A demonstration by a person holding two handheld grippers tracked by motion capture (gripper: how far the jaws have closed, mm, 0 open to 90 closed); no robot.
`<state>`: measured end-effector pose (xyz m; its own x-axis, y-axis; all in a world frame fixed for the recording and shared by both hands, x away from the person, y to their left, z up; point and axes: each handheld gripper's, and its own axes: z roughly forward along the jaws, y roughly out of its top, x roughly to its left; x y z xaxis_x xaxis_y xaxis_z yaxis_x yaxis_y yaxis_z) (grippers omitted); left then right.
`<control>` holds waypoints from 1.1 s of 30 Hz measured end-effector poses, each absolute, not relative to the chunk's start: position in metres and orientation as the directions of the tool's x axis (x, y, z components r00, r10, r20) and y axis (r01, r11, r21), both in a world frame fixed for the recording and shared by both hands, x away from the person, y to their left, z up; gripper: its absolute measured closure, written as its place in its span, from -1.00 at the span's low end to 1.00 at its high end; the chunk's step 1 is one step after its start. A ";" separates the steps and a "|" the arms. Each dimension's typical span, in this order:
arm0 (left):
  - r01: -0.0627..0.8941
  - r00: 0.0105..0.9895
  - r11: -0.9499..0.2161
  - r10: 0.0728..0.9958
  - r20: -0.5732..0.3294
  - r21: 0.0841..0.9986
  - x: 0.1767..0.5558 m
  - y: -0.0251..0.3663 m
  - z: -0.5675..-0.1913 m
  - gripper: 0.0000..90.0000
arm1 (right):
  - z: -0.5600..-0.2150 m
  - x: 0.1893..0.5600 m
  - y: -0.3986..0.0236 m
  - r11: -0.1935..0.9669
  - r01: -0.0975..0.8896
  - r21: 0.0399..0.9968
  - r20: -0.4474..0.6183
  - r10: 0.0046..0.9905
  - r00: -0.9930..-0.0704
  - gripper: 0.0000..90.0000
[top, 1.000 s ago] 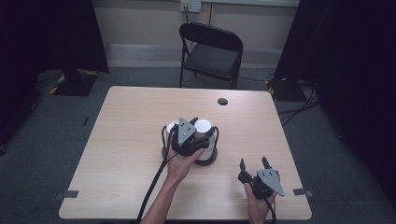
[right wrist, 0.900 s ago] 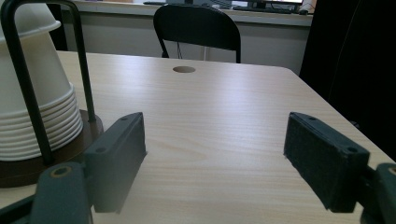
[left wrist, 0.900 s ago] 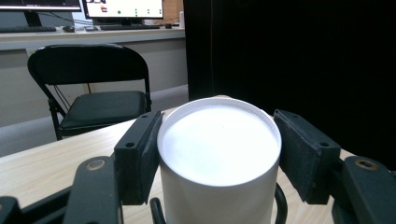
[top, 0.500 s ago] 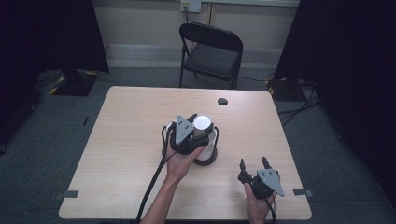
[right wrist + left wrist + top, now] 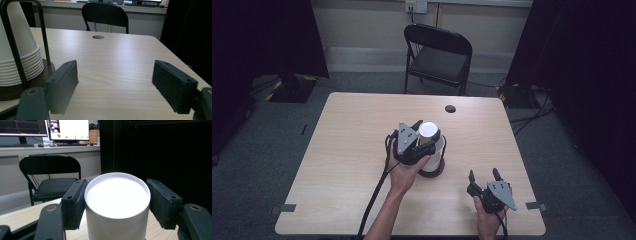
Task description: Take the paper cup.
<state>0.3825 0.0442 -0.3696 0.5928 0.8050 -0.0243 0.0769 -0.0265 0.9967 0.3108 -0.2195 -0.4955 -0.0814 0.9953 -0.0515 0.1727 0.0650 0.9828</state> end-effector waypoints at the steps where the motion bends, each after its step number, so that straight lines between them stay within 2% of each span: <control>1: 0.077 0.593 -0.026 0.805 -0.024 0.997 0.383 0.044 -0.370 -0.22 | -0.495 0.310 -0.219 0.061 0.174 0.983 -0.048 0.996 -0.081 -0.56; 8: 0.064 0.596 -0.020 0.803 -0.022 0.998 0.379 0.043 -0.364 -0.22 | -0.496 0.311 -0.220 0.062 0.172 0.983 -0.048 0.995 -0.082 -0.56; 21: 0.069 0.607 0.050 0.790 -0.082 0.996 0.370 0.057 -0.354 -0.22 | -0.495 0.311 -0.220 0.062 0.173 0.983 -0.049 0.995 -0.081 -0.56; 33: 0.089 0.601 0.094 0.789 -0.129 0.992 0.352 0.085 -0.354 -0.22 | -0.496 0.311 -0.219 0.068 0.171 0.983 -0.055 0.995 -0.078 -0.56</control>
<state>0.3524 0.0847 -0.3545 0.6008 0.7889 -0.1290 0.0893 0.0942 0.9915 0.3107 -0.2190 -0.4956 -0.0777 0.9955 -0.0551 0.1710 0.0677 0.9829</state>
